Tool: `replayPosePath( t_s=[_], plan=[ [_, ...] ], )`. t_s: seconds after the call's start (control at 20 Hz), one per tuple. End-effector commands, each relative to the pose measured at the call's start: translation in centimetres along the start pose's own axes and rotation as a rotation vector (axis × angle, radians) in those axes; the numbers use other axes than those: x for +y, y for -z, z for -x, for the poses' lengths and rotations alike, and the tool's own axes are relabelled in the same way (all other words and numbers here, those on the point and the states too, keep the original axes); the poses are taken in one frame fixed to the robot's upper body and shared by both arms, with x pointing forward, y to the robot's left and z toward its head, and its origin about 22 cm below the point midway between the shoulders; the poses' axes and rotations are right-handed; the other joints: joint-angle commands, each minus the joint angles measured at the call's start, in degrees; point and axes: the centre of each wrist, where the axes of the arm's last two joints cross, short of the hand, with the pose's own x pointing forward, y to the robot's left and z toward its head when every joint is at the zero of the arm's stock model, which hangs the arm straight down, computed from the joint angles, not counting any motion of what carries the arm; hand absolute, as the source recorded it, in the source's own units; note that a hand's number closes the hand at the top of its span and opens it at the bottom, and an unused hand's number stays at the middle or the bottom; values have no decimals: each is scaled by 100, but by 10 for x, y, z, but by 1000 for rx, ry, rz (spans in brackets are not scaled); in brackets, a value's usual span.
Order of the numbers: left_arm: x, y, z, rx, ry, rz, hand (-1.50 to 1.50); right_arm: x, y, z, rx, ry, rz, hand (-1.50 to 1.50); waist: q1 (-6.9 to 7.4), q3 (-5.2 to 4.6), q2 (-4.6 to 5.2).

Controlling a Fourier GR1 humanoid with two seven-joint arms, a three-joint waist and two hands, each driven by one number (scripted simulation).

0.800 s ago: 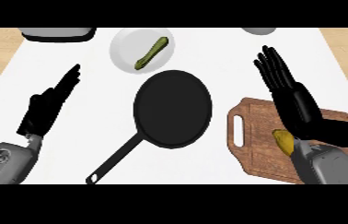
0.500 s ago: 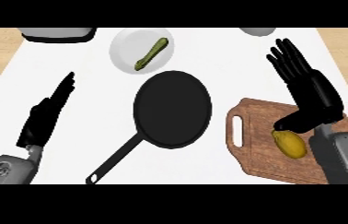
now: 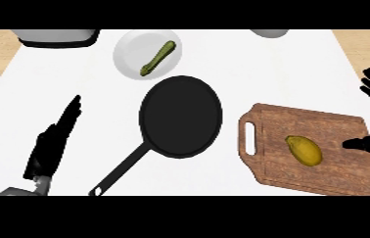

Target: Pick the lemon from the cutting board and place it in the pan

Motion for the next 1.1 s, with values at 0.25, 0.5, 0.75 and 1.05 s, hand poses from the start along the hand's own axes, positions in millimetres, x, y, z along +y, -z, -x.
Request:
replayPosePath(
  t_s=[0.25, 0.5, 0.75, 1.05],
  plan=[
    [5, -10, -4, 6, 1, -4, 0, -54, 0, -57, 50, -412, -250, -150, 92, -6, 6],
    [-16, -23, -4, -18, -5, 0, 0, -25, 14, -68, 32, -449, -439, -150, 65, -5, -6],
    [-16, -19, -8, -7, 1, -10, 0, -3, 37, -93, 66, -525, -509, -150, 55, -5, 8],
    [-1, -24, 0, 0, 7, 4, 0, 27, 46, -85, 178, -583, -596, -150, 58, -4, 12]
  ],
)
